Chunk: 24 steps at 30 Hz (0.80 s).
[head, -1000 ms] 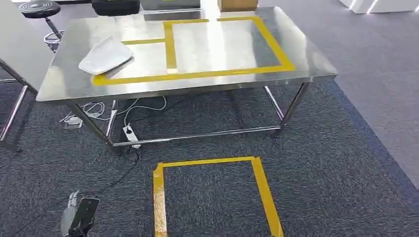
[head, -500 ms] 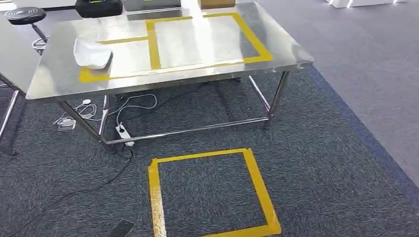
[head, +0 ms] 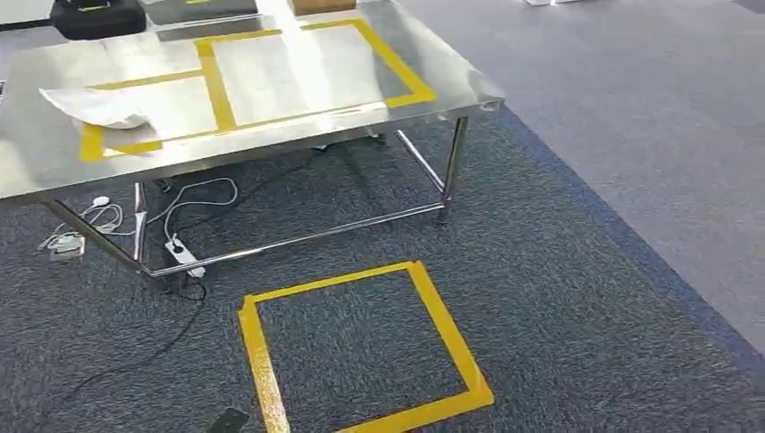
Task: Take the parts from the cabinet and place them on the table.
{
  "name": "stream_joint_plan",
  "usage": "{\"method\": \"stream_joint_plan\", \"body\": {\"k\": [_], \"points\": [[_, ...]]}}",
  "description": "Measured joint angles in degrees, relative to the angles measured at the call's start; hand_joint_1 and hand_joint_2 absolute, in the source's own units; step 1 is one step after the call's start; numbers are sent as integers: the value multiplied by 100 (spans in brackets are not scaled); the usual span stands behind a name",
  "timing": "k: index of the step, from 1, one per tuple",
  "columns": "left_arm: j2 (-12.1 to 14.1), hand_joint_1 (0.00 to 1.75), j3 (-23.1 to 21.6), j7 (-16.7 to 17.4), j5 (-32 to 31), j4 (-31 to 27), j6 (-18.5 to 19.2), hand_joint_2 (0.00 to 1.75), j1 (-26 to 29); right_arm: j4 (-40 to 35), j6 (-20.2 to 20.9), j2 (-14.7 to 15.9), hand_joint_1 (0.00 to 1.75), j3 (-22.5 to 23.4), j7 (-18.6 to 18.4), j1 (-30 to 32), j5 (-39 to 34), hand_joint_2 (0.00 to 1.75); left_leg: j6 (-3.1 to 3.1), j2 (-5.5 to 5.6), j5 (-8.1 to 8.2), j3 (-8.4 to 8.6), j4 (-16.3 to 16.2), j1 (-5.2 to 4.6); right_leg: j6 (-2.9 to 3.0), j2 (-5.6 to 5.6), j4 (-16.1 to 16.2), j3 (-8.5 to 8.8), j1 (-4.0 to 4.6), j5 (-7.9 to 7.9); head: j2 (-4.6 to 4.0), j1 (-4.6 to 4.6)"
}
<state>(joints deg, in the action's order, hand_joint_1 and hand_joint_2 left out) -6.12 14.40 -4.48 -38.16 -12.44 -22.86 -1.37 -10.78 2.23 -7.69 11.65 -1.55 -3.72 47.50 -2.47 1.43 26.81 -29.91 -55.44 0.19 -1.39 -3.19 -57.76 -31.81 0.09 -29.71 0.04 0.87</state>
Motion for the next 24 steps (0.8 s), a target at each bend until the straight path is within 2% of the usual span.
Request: {"method": "stream_joint_plan", "body": {"k": [1, 2, 3, 4, 5, 6, 7, 8, 9, 10, 11, 12, 14, 15, 16, 17, 18, 19, 20, 21, 22, 23, 24], "points": [[0, 0, 0, 0, 0, 0, -9, 0, 3, 0, 0, 2, 0, -7, -9, -16, 0, 0, -13, -55, -13, -18, 2, 8, -39, 149, -315, -154, -22, -207, 0, -48], [-2, 0, 2, 0, 0, 7, -11, 0, 14, 0, -4, 2, 0, -11, -17, -37, 0, 0, -11, -147, -13, -38, -8, 7, -93, 233, -806, -382, -47, -438, 0, -52], [-9, 0, 2, 0, 0, 15, -9, 0, 32, 0, -4, 18, 0, -13, -26, -40, 0, 0, -11, -240, -13, -50, -16, 4, -138, 261, -1241, -579, -73, -610, 0, -48], [-13, 0, 2, 0, 0, 26, -9, 0, 37, 0, -4, 20, 0, -13, -33, -32, 0, 0, -9, -321, -14, -66, -30, 6, -177, 276, -1547, -720, -87, -690, 0, -50], [-18, 0, 0, 0, 0, 33, -9, 0, 35, 0, -7, 20, 0, -15, -39, -17, 0, 0, -3, -394, -16, -81, -48, 12, -208, 289, -1586, -726, -105, -624, 0, -52], [-26, 0, 0, 0, 0, 35, -9, 0, 30, 0, -4, 26, 0, -17, -46, -9, 0, 0, 3, -463, -15, -93, -68, 20, -235, 311, -1362, -593, -126, -448, 0, -50], [-31, 0, 0, 0, 0, 35, -9, 0, 21, 0, -4, 42, 0, -17, -50, 0, 2, 0, 29, -528, -3, -107, -100, 35, -258, 361, -902, -342, -144, -202, 0, -50], [-39, 0, 2, 0, 0, 35, -9, 0, 13, 0, -4, 46, 0, -20, -50, -3, 2, 0, 61, -587, 16, -122, -141, 49, -280, 462, -367, -42, -160, 25, 0, -52], [-42, 0, 2, 0, 0, 35, -9, 0, 10, 0, -6, 50, 0, -20, -50, -20, 2, 0, 105, -647, 34, -132, -189, 53, -307, 644, 47, 159, -163, 34, 0, -50], [-30, 0, 0, 0, 0, 37, -9, 0, 6, -2, -6, 44, 0, -28, -50, -39, 7, 0, 161, -672, 49, -139, -209, 7, -223, 714, 59, 172, -125, 4, 0, -55], [-39, 0, 0, 0, 0, 37, -9, 0, 9, -2, -9, 44, 0, -35, -52, -45, 9, 0, 187, -693, 56, -148, -234, 1, -149, 654, 61, 194, -123, 34, 0, -35], [-46, 0, 0, 2, 0, 37, -9, 0, -6, -2, -13, 44, 0, -46, -90, -25, 18, 0, 226, -738, 27, -130, -226, 4, -86, 601, 33, 89, -110, 44, 0, -11], [-48, 0, 0, 4, 2, 37, -9, 0, -10, -2, -17, 55, 0, -50, -147, -1, 39, 0, 287, -818, 27, -125, -226, 36, 10, 501, 42, 53, -99, 76, 0, -13], [-46, 0, -2, 7, -2, 37, -11, 0, -10, -2, -24, 55, 0, -50, -197, -11, 39, 0, 342, -617, 135, -153, -297, 65, 55, 453, 49, 96, -121, 112, 0, -9], [-46, 0, -2, 7, -2, 37, -11, 0, -6, -2, -22, 55, 0, -52, -247, -25, 44, 0, 352, -396, 367, -234, -513, 66, 93, 404, 47, 70, -122, 138, 0, 11], [-46, 0, -2, 9, -4, 42, -13, 0, 6, -2, -22, 52, 0, -52, -284, -38, 48, 0, 354, -264, 671, -394, -972, 63, 124, 335, 42, 37, -118, 177, 0, 15], [-46, 0, -2, 9, -7, 46, -13, 0, 15, -2, -22, 52, 0, -55, -315, -43, 48, 0, 348, -209, 909, -575, -1457, 57, 141, 267, 40, 5, -105, 198, 0, 22], [-46, 0, -2, 9, -7, 55, -13, 0, 22, -2, -20, 52, 0, -55, -360, -39, 50, 0, 336, -196, 1046, -711, -1826, 54, 150, 198, 37, -20, -91, 218, 0, 22], [-46, 0, -2, 9, -9, 57, -13, 0, 25, -2, -15, 55, 0, -55, -411, -26, 52, 0, 319, -189, 1053, -763, -1983, 52, 146, 117, 33, -39, -78, 233, 0, 20], [-46, 0, -2, 9, -13, 59, -13, 0, 25, -2, -15, 55, 0, -52, -450, -15, 59, 0, 288, -184, 931, -698, -1884, 49, 145, 44, 28, -53, -67, 247, 0, 20], [-50, 0, -2, 9, -17, 59, -15, 0, 22, -2, -15, 55, 0, -55, -490, -16, 66, 0, 246, -164, 701, -530, -1543, 42, 143, -44, 22, -64, -55, 257, 0, 18], [-50, 0, -2, 9, -17, 59, -15, 0, 22, -2, -15, 55, 0, -52, -505, -24, 68, 0, 188, -81, 427, -282, -1033, 30, 136, -142, 20, -64, -42, 272, 0, 22], [-46, 0, -2, 9, -17, 59, -17, 0, 23, -2, -13, 52, 0, -55, -511, -32, 68, 0, 114, 182, 197, -46, -528, 21, 128, -215, 20, -67, -43, 284, 0, 18]]}}
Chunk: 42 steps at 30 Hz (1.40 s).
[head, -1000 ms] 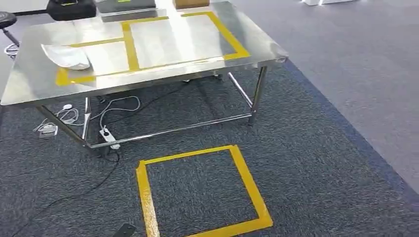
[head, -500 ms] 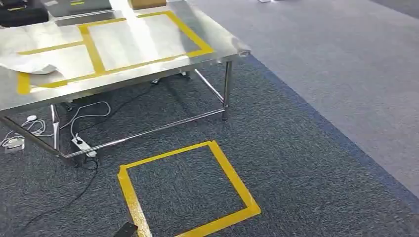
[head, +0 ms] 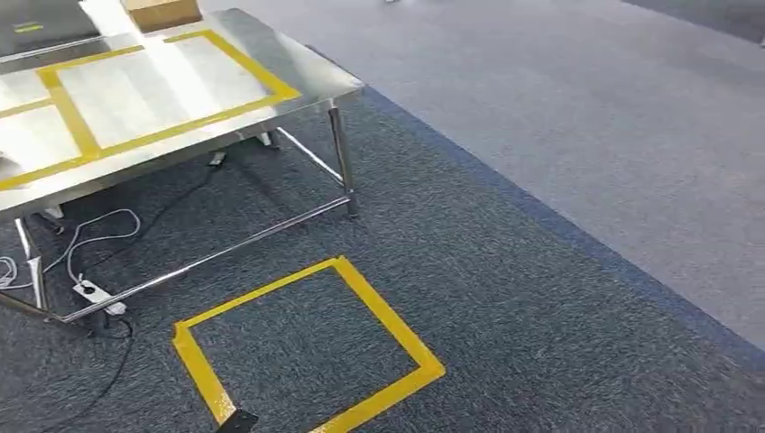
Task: Take the parts from the cabinet and place them on the table.
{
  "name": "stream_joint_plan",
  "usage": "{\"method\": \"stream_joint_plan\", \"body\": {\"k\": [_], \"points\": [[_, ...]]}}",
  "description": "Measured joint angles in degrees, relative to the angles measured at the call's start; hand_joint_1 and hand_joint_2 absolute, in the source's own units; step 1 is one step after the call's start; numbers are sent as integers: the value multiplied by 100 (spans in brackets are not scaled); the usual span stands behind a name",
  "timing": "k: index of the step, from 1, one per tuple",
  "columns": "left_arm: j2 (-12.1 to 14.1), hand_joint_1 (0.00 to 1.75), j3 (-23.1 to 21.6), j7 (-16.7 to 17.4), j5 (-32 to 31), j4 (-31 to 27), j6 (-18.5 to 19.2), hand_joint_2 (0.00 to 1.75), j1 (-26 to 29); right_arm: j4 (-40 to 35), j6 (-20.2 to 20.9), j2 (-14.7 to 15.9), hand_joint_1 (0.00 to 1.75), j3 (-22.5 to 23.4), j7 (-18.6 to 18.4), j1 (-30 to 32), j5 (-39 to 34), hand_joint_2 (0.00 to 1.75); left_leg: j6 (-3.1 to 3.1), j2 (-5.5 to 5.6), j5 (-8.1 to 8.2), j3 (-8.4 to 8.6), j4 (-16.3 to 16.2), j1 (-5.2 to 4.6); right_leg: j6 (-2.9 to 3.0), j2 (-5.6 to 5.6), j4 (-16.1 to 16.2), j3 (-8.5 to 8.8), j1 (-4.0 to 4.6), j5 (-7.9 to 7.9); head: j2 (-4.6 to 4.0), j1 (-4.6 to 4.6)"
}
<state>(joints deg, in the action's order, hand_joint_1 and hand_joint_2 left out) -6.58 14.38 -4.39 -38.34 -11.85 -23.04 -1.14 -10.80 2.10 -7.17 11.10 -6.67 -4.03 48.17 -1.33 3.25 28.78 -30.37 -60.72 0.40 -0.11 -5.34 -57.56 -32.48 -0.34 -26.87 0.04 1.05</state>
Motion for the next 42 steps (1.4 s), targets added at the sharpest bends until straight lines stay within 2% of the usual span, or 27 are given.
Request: {"method": "stream_joint_plan", "body": {"k": [1, 5, 6, 7, 8, 10, 11, 12, 14, 15, 16, 17, 21, 23, 25, 26, 27, 29, 30, 31, 32, 34, 36, 38, 39, 41, 42], "points": [[15, 0, -2, 0, 0, 9, -2, 0, 2, 0, 11, -11, 0, 0, 0, -10, 0, 0, -72, 323, 42, 68, 179, 11, -24, -53, -11, -31, 12, 18, 0, -15], [-11, 0, -2, 2, -2, 15, -9, 0, -18, 0, 13, -9, 0, 0, -46, 1, 2, 0, -36, 86, -17, 78, 325, -18, -210, -370, 19, -169, -48, 136, 0, 20], [-9, 0, -2, 2, -7, 15, -9, 0, -30, 0, 15, -2, 0, 0, -59, 19, 2, 0, -45, -35, -75, 93, 409, 42, -205, -198, -46, -215, -47, 98, 0, 18], [-9, 0, -2, 2, -7, 15, -9, 0, -30, 0, 17, -2, 0, 0, -77, 18, 4, 0, -67, -98, -96, 85, 433, 29, -229, 149, -198, -314, -11, -54, 0, -11], [-13, 0, -2, 2, -7, 15, -9, 0, -23, 0, 24, -2, 0, 0, -90, -4, 13, 0, -78, -206, -105, 64, 430, 20, -257, 355, -567, -491, -21, -296, 0, -61], [-18, 0, -2, 2, -9, 22, -2, 0, 16, 0, 33, -2, 0, 0, -94, -30, 15, 0, -73, -433, -112, 37, 424, 5, -309, 478, -1447, -860, -33, -717, 0, -55], [-15, 0, -2, 2, -9, 28, -2, 0, 21, 0, 42, -2, 0, 0, -94, -16, 15, 0, -74, -539, -115, 27, 422, 5, -338, 498, -1703, -946, -43, -785, 0, -59], [-15, 0, -2, 4, -20, 31, -2, 0, 18, 0, 55, -2, 0, 0, -94, 10, 15, 0, -69, -628, -118, 23, 419, 6, -357, 517, -1660, -876, -58, -710, 0, -59], [-26, 0, -2, 4, -26, 31, 2, 0, 2, 0, 59, 4, 0, 0, -103, 51, 17, 0, -57, -775, -114, 22, 404, 12, -365, 602, -865, -369, -80, -321, 0, -59], [-30, 0, -2, 4, -33, 31, 7, 0, -4, 0, 59, 7, 0, 0, -103, 47, 17, 0, -35, -838, -103, 26, 391, 13, -358, 767, -319, -37, -80, -139, 0, -63], [-31, 0, -2, 4, -44, 31, 7, 0, -5, 0, 59, 7, 0, 0, -103, 18, 17, 0, 6, -900, -91, 30, 376, -15, -337, 1081, 48, 138, -40, -221, 0, -66], [-35, 0, -4, 4, -44, 33, 7, 0, -6, 0, 59, 7, 0, 0, -101, 2, 17, 0, 48, -954, -70, 9, 344, -49, -226, 973, 62, 184, -38, -159, 0, -54], [-39, 0, -4, 11, -46, 33, 4, 0, -35, 0, 76, 15, 0, 0, -109, 48, 18, 0, 181, -1067, -53, 34, 338, -13, -54, 754, 68, 132, -42, -100, 0, -37], [-39, 0, -4, 37, -61, 35, 15, 0, -32, 0, 109, 15, 0, 0, -120, 26, 15, 0, 223, -510, 362, -135, -154, 19, 22, 640, 69, 84, -39, -53, 0, 9], [-37, 0, -5, 87, -70, 39, 46, 0, -6, 0, 162, 15, 0, 0, -124, 7, 0, 0, 217, -379, 802, -522, -1091, 14, 68, 486, 65, 42, -23, -19, 0, 22], [-37, 0, -7, 98, -70, 44, 57, 0, 7, 0, 181, 15, 0, 0, -140, 21, -2, 0, 210, -367, 880, -657, -1405, 14, 68, 408, 63, 30, -15, -10, 0, 20], [-39, 0, -7, 103, -76, 46, 61, 0, 19, 2, 203, 15, 0, 0, -164, 39, -4, 0, 198, -364, 822, -680, -1449, 14, 63, 326, 60, 25, -11, -3, 0, 15], [-42, 0, -7, 105, -83, 46, 63, 0, 17, 2, 216, 17, 0, 2, -190, 57, -11, 0, 151, -322, 340, -385, -793, 16, 47, 143, 40, 18, -8, 12, 0, 15], [-42, 0, -7, 105, -85, 46, 63, 0, 15, 2, 223, 17, 0, 2, -190, 50, -15, 0, 117, -225, 79, -155, -296, 15, 38, 59, 32, 19, -7, 18, 0, 20], [-37, 0, -7, 105, -85, 46, 63, 0, 17, 2, 227, 15, 0, 2, -190, 44, -15, 0, 66, 82, -70, 30, 142, 17, 24, -13, 26, 2, -26, 27, 0, 20], [-28, 0, -7, 109, -85, 52, 63, 0, 16, 2, 240, 11, 0, 2, -197, 22, -15, 0, 39, 190, -17, 68, 267, 32, -15, -79, -18, -36, 17, 31, 0, 7], [-31, 0, -9, 114, -89, 52, 66, 0, -1, 2, 249, 13, 0, 2, -225, 21, -15, 0, 76, 82, -1, 57, 297, -3, -102, -216, -2, -118, -43, 87, 0, 11], [-44, 0, -9, 114, -94, 52, 61, 0, -12, 2, 258, 13, 0, 2, -264, 53, -15, 0, 14, -45, -72, 75, 376, 25, -189, -318, 32, -223, -44, 126, 0, 6], [-37, 0, -7, 114, -94, 52, 57, 0, -24, 2, 269, 15, 0, 0, -295, 42, -4, 0, -43, -194, -120, 67, 431, 32, -196, 231, -312, -356, -30, -144, 0, -29], [-39, 0, -7, 114, -92, 52, 57, 0, -16, 2, 271, 15, 0, 0, -295, 16, 2, 0, -47, -298, -123, 49, 428, 26, -226, 387, -782, -572, -35, -412, 0, -39], [-42, 0, -7, 114, -92, 52, 57, 0, 19, 2, 271, 13, 0, 0, -293, 8, 9, 0, -47, -510, -123, 28, 423, 20, -282, 483, -1658, -954, -49, -780, 0, -37], [-44, 0, -7, 114, -92, 52, 57, 0, 19, 2, 271, 13, 0, -2, -293, 18, 11, 0, -46, -584, -124, 24, 422, 21, -299, 499, -1779, -988, -66, -784, 0, -42]]}}
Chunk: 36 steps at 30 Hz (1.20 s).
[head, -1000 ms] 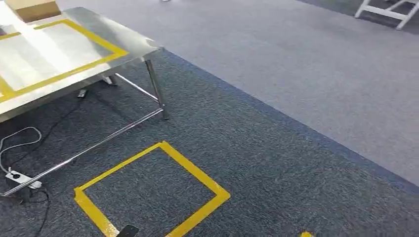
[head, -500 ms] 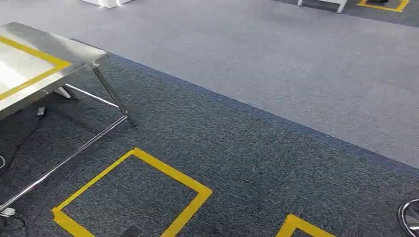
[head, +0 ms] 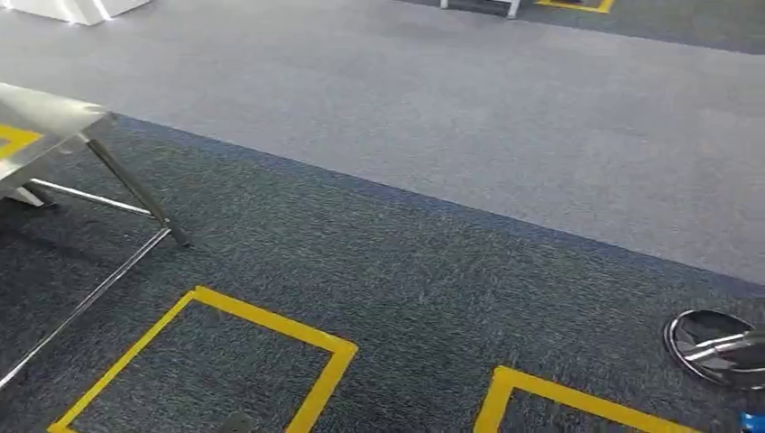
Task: Take the parts from the cabinet and place them on the table.
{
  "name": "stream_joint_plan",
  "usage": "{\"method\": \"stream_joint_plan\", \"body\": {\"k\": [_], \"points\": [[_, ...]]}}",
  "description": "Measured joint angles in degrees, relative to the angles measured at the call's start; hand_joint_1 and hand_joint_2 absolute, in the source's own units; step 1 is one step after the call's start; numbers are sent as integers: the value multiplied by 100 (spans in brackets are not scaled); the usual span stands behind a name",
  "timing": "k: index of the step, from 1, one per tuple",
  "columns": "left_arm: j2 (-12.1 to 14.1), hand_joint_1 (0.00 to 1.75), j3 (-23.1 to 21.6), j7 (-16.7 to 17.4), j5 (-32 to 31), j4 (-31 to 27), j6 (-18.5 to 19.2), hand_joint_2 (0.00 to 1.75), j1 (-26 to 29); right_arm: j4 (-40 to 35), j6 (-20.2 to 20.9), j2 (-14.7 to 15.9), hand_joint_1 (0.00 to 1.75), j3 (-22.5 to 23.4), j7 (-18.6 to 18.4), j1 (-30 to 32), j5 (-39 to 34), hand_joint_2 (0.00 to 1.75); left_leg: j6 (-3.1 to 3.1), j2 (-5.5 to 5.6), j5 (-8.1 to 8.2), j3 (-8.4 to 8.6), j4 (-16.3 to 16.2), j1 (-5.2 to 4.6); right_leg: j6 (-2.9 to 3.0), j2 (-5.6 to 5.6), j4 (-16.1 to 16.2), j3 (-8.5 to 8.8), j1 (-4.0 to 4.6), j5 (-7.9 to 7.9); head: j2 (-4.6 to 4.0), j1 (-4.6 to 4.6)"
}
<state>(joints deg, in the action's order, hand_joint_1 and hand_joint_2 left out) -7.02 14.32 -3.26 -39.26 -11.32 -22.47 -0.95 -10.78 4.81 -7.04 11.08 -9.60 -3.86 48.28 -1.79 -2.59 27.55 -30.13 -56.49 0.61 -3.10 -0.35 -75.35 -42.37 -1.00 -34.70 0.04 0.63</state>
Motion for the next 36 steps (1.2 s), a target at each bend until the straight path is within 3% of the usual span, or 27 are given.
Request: {"method": "stream_joint_plan", "body": {"k": [1, 3, 4, 5, 6, 9, 10, 11, 12, 14, 15, 17, 18, 19, 20, 21, 24, 25, 26, 27, 29, 30, 31, 32, 34, 35, 36], "points": [[0, 0, 0, 0, 0, 0, 0, 0, -6, 0, 2, 2, 0, 2, 0, 8, 2, 0, 2, -73, 0, 0, -1, 1, -20, 18, 102, 86, -21, 97, 0, 4], [-4, 0, 0, 0, 0, 0, 0, 0, -29, 0, 2, 9, 0, 2, -9, 14, 9, 0, 39, -237, 20, 11, -19, 14, -39, 146, 1138, 705, -52, 585, 0, 4], [-4, 0, 0, 0, 0, 0, 0, 0, -34, 0, 2, 11, 0, 2, -9, 6, 9, 0, 72, -284, 39, 21, -39, 9, -48, 356, 1573, 969, -56, 717, 0, -4], [7, 0, 0, 0, 0, 0, 0, 0, -28, -2, 2, 7, 0, 2, -9, -21, 7, 0, 122, -322, 64, 4, -57, -33, -43, 616, 1766, 1063, 12, 596, 0, -24], [4, 0, 0, 0, 0, 0, 0, 0, -29, -2, 2, 7, 0, 2, -2, -34, 9, 0, 167, -385, 81, 14, -80, -59, 82, 461, 1768, 1078, -6, 639, 0, 13], [0, 0, -2, 0, 4, 0, 0, 0, -65, -2, -2, 11, 0, 2, -9, 15, 9, 0, 232, -545, 83, 65, -81, -26, 177, 294, 1747, 1013, 23, 648, 0, 28], [-2, 0, -2, 0, 4, 0, 0, 0, -67, -2, -2, 13, 0, 2, -9, 21, 9, 0, 294, -419, 154, 56, -116, 8, 233, 239, 1772, 1043, -1, 675, 0, 35], [0, 0, -2, 0, 4, 0, 0, 0, -65, -2, 0, 13, 0, 2, -9, 16, 11, 0, 297, -109, 327, -10, -303, 18, 259, 192, 1771, 1033, 2, 689, 0, 39], [-2, 0, 0, 0, 4, 0, 0, 0, -54, -2, 0, 13, 0, 2, -9, 3, 11, 0, 283, 97, 598, -193, -739, 14, 292, 109, 1771, 1017, 5, 701, 0, 55], [-4, 0, -2, 0, 9, 0, 0, 0, -23, -2, -2, 13, 0, 2, -7, -13, 11, 0, 264, 211, 999, -624, -1698, 8, 337, -59, 1768, 993, 34, 713, 0, 63], [-7, 0, -2, 0, 9, 2, 0, 0, -10, -2, -2, 13, 0, 2, -7, -1, 11, 0, 247, 220, 1030, -752, -1949, 6, 339, -155, 1766, 992, 48, 715, 0, 64], [-7, 0, 0, 0, 11, 2, 0, 0, -8, -2, -2, 18, 0, 2, -11, 26, 11, 0, 195, 233, 707, -653, -1663, -1, 342, -322, 1764, 1004, 67, 718, 0, 63], [-4, 0, 0, 0, 15, 2, 0, 0, -10, -2, -2, 17, 0, 2, -11, 27, 11, 0, 155, 285, 393, -446, -1175, -6, 339, -423, 1761, 1020, 72, 720, 0, 61], [-2, 0, -2, 0, 15, 2, 0, 0, -11, -2, -2, 17, 0, 2, -11, 21, 11, 0, 111, 464, 103, -225, -653, -9, 335, -508, 1758, 1034, 73, 722, 0, 66], [11, 0, 0, 7, 15, 7, 0, 0, -3, 0, -2, 9, 0, 2, -11, 18, 11, 0, 67, 795, 22, -111, -342, -12, 325, -561, 1753, 1014, 54, 724, 0, 55], [20, 0, 0, 20, 20, 9, -2, 0, -2, -2, -2, 7, 0, 2, -18, -5, 11, 0, 65, 827, 44, -80, -228, 7, 289, -656, 1718, 980, 78, 727, 0, 48], [7, 0, 0, 24, 35, 9, -4, 0, -33, 0, -18, 7, 0, 2, -64, 21, 20, 0, 80, 672, 82, -69, -157, -31, 156, -825, 1768, 883, 17, 796, 0, 83], [0, 0, 0, 24, 33, 9, -11, 0, -32, 0, -33, 9, 0, 2, -98, 31, 24, 0, 52, 565, 20, -29, -39, 38, 127, -849, 1738, 835, 21, 781, 0, 72], [4, 0, 2, 24, 35, 9, -18, 0, -40, 0, -44, 9, 0, 2, -116, 37, 24, 0, 37, 486, -1, 3, 10, 13, 127, -446, 1615, 766, 54, 688, 0, 77], [0, 0, 2, 24, 35, 9, -20, 0, -41, -2, -50, 9, 0, 2, -133, 20, 26, 0, 19, 402, -9, 2, 18, 1, 109, -213, 1313, 601, 59, 488, 0, 26], [-4, 0, 2, 24, 39, 9, -17, 0, -14, -2, -59, 9, 0, 2, -177, -27, 24, 0, 16, 201, -2, -7, 12, -20, 68, -48, 458, 180, 48, 96, 0, 28], [-4, 0, 2, 24, 44, 9, -15, 0, -8, -2, -59, 7, 0, 2, -195, -24, 24, 0, 14, 89, 6, -9, 8, -21, 43, -15, 111, 9, 35, -1, 0, 33], [-4, 0, 2, 24, 46, 9, -15, 0, -12, -2, -59, 7, 0, 2, -210, -14, 24, 0, 18, 6, 13, -7, 5, -20, 23, 7, 71, -10, 17, 60, 0, 26], [-7, 0, 2, 24, 46, 9, -15, 0, -21, 0, -55, 9, 0, 2, -221, -2, 26, 0, 26, -71, 22, 0, 4, -18, 6, 36, 295, 120, -5, 242, 0, 28], [-11, 0, 2, 24, 46, 9, -13, 0, -35, -2, -63, 11, 0, 2, -260, -5, 31, 0, 74, -198, 59, 28, -17, -4, -13, 195, 1229, 637, -31, 688, 0, 26], [-11, 0, 2, 24, 46, 9, -13, 0, -36, -2, -63, 11, 0, 2, -269, -21, 33, 0, 114, -257, 87, 45, -36, -3, -35, 446, 1645, 860, -29, 757, 0, 24], [-2, 0, 2, 24, 46, 11, -13, 0, -35, -2, -63, 9, 0, 2, -278, -57, 33, 0, 172, -311, 135, 27, -80, -58, 39, 526, 1729, 941, 30, 699, 0, 6]]}}
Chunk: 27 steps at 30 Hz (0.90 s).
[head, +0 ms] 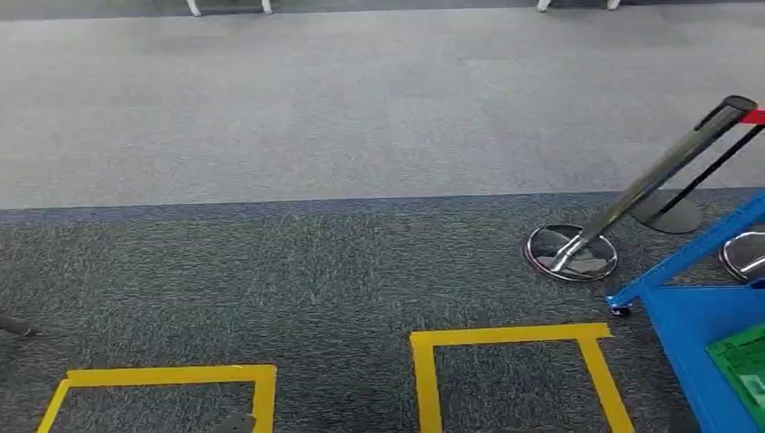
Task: Take the parts from the cabinet and place them on the table.
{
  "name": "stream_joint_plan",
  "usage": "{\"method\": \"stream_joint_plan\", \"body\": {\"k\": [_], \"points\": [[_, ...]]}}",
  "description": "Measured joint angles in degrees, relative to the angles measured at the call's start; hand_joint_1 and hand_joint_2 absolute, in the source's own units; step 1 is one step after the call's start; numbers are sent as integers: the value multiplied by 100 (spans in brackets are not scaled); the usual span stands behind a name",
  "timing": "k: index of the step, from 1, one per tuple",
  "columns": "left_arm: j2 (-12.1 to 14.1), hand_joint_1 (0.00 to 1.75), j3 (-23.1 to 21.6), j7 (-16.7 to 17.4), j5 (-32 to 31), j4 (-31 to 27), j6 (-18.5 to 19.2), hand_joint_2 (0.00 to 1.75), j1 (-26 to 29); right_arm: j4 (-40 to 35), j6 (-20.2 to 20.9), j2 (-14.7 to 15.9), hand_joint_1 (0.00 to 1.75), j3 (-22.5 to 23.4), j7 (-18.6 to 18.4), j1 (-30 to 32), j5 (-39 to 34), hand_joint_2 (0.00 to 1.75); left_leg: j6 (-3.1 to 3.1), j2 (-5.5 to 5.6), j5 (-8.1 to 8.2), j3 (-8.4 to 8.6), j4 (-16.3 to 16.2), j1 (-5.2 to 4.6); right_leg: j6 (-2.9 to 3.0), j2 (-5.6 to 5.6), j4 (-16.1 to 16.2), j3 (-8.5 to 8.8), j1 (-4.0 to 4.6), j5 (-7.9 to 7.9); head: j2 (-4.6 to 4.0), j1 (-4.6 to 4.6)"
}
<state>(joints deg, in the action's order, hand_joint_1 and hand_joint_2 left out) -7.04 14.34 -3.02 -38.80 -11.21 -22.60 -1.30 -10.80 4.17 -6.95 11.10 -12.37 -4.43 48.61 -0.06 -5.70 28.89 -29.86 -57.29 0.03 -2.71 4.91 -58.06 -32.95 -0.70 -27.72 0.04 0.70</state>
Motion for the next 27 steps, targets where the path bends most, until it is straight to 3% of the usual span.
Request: {"method": "stream_joint_plan", "body": {"k": [1, 4, 5, 6, 8, 9, 10, 11, 13, 14, 15, 17, 19, 20, 21, 22, 24, 25, 26, 27], "points": [[-2, 0, 0, 7, 0, 0, 0, 0, 0, 0, 0, 0, 0, 0, -4, -9, 0, 0, 19, -36, -6, 13, 1, -3, 90, -108, -19, -17, -4, 9, 0, 29], [-9, 0, 0, 46, 4, 0, 0, 0, -39, 0, 0, 4, 0, 0, -33, 24, 7, 0, 98, -180, 31, 73, -4, 30, 195, -271, -26, -33, 17, 18, 0, 46], [-11, 0, 0, 46, 33, 0, 0, 0, -43, 0, -2, 7, 0, 0, -52, 26, 15, 0, 136, 99, 140, 49, -89, 60, 237, -327, -14, -35, 2, 31, 0, 70], [-9, 0, 18, 46, 81, 0, -9, 0, -37, 0, -2, 9, 0, 2, -63, 14, 22, 0, 129, 333, 353, -66, -383, 66, 271, -390, -14, -40, 5, 41, 0, 83], [-9, 0, 50, 46, 131, 0, -30, 0, -6, 0, -2, 9, 0, 0, -70, -12, 24, 0, 109, 497, 812, -499, -1361, 50, 322, -556, -15, -47, 29, 52, 0, 98], [-11, 0, 63, 46, 144, 0, -37, 0, 7, 0, -2, 9, 0, 0, -83, -10, 24, 0, 88, 515, 923, -693, -1743, 43, 331, -640, -15, -48, 51, 56, 0, 107], [-11, 0, 68, 46, 146, 0, -39, 0, 13, 0, -2, 9, 0, 0, -83, 0, 26, 0, 56, 520, 909, -794, -1898, 35, 338, -721, -16, -48, 72, 59, 0, 112], [-11, 0, 70, 46, 146, 0, -46, 0, 13, 0, -2, 9, 0, 0, -87, 8, 28, 0, 6, 530, 735, -766, -1772, 17, 341, -808, -17, -41, 87, 61, 0, 109], [-7, 0, 72, 44, 151, 0, -57, 0, 2, 0, -2, 9, 0, 0, -105, 22, 39, 0, -114, 642, 123, -409, -867, -56, 345, -987, -18, -16, 97, 65, 0, 105], [11, 0, 74, 42, 151, 0, -59, 0, 6, 0, -4, 2, 0, 0, -103, 20, 42, 0, -182, 913, -156, -201, -342, -102, 343, -1059, -17, -12, 79, 68, 0, 109], [33, 0, 81, 42, 151, 2, -59, 0, 9, 0, -7, -13, 0, 2, -103, 11, 42, 0, -263, 1209, -112, -140, -193, -82, 323, -1117, -27, -33, 88, 75, 0, 87], [39, 0, 83, 39, 151, 2, -65, 0, -5, 0, -7, -15, 0, 0, -100, 4, 44, 0, -262, 1112, -99, -92, -64, -121, 276, -1245, -30, -95, 31, 108, 0, 140], [33, 0, 85, 35, 151, 4, -70, 0, -31, 0, -9, -15, 0, 0, -101, 47, 42, 0, -277, 980, -134, -60, 56, -115, 182, -1382, 54, -142, 24, 169, 0, 136], [35, 0, 92, 29, 151, 4, -76, 0, -34, 0, -7, -13, 0, 0, -103, 60, 42, 0, -226, 869, -213, 15, 216, -60, 213, -1081, -31, -196, 36, 116, 0, 131], [26, 0, 98, 13, 151, 4, -79, 0, -22, 0, -4, -13, 0, 0, -118, 53, 42, 0, -231, 808, -232, 47, 279, -68, 185, -741, -184, -278, 61, -35, 0, 103], [15, 0, 107, 4, 151, 4, -77, 0, -9, 0, -11, -13, 0, 0, -116, 28, 42, 0, -231, 700, -232, 38, 277, -67, 154, -618, -520, -458, 56, -239, 0, 105], [0, 0, 124, 2, 151, 4, -77, 0, 27, 0, -11, -13, 0, 0, -116, -11, 39, 0, -221, 482, -219, 31, 262, -66, 72, -554, -1287, -825, 11, -579, 0, 107], [-2, 0, 129, 2, 151, 7, -74, 0, 26, 0, -11, -11, 0, 0, -118, -9, 39, 0, -211, 380, -205, 29, 255, -56, 28, -540, -1455, -901, -11, -598, 0, 105], [0, 0, 131, 2, 151, 7, -77, 0, 18, 0, -13, -11, 0, 0, -122, 6, 39, 0, -188, 286, -186, 25, 237, -35, -21, -516, -1386, -847, -43, -487, 0, 103], [0, 0, 135, -4, 151, 7, -79, 0, 10, 0, -13, -9, 0, 2, -131, 17, 39, 0, -153, 218, -162, 26, 212, -10, -65, -475, -1108, -680, -73, -298, 0, 105]]}}
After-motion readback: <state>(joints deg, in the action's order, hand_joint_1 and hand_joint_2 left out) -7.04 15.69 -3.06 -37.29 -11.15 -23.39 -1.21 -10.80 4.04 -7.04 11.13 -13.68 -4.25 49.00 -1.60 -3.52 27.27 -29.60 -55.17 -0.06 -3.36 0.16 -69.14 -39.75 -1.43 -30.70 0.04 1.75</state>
